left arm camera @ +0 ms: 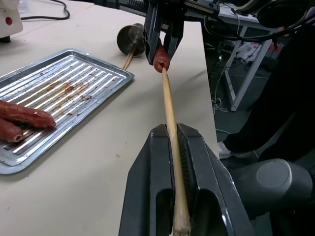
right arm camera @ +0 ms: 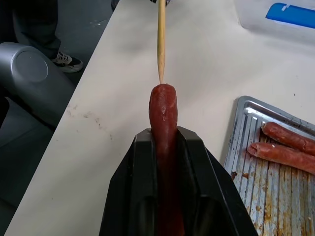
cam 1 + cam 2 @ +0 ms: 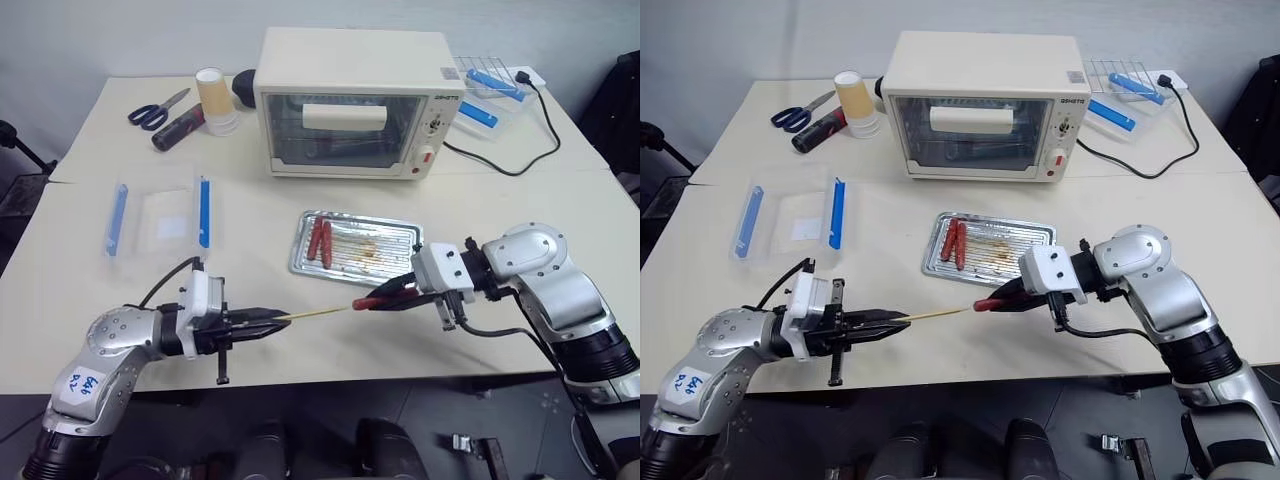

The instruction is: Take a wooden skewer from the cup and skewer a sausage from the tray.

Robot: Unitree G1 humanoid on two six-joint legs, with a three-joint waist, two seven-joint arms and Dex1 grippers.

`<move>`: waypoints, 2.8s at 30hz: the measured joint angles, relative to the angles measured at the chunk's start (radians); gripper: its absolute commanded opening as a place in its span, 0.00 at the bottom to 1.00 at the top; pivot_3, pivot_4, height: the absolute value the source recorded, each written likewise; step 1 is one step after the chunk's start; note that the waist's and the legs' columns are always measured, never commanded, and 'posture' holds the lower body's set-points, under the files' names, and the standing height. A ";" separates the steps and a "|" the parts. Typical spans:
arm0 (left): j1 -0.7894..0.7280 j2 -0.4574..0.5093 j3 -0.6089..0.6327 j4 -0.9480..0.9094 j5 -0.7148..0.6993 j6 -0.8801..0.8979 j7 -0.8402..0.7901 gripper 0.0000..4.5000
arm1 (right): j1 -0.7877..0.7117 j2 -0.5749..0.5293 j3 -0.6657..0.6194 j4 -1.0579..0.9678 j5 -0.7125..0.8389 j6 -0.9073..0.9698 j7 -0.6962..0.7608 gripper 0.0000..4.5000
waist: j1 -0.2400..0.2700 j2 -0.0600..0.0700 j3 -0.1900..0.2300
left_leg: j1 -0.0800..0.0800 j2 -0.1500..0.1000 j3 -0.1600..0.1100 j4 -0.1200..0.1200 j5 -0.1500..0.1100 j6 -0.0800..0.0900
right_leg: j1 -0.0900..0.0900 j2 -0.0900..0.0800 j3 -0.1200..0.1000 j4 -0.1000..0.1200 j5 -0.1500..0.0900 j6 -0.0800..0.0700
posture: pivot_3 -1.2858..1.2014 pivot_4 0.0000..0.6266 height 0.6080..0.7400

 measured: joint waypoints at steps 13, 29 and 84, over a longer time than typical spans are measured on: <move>-0.071 -0.049 -0.074 0.031 0.032 0.000 0.012 0.00 | 0.000 0.003 0.008 -0.024 -0.003 0.023 0.003 0.05 | 0.001 0.000 0.000 | 0.000 0.000 0.000 0.000 0.000 0.000 | 0.000 0.000 0.000 0.000 0.000 0.000 | 0.52 0.24 1.00; -0.274 -0.209 -0.199 0.191 0.159 0.061 0.000 0.00 | -0.016 -0.008 0.013 -0.039 -0.111 0.159 0.002 0.05 | 0.002 0.000 0.000 | 0.000 -0.001 0.000 0.001 0.000 0.000 | 0.000 0.000 0.000 0.001 0.000 0.000 | 0.52 0.24 1.00; -0.136 -0.419 0.386 -0.011 0.129 0.130 1.100 0.00 | 0.294 0.206 -0.443 -0.132 0.379 -0.035 -0.191 1.00 | 0.025 -0.002 -0.001 | 0.007 -0.003 -0.013 0.002 0.000 0.001 | 0.014 -0.002 -0.006 -0.002 0.000 0.001 | 0.52 0.24 1.00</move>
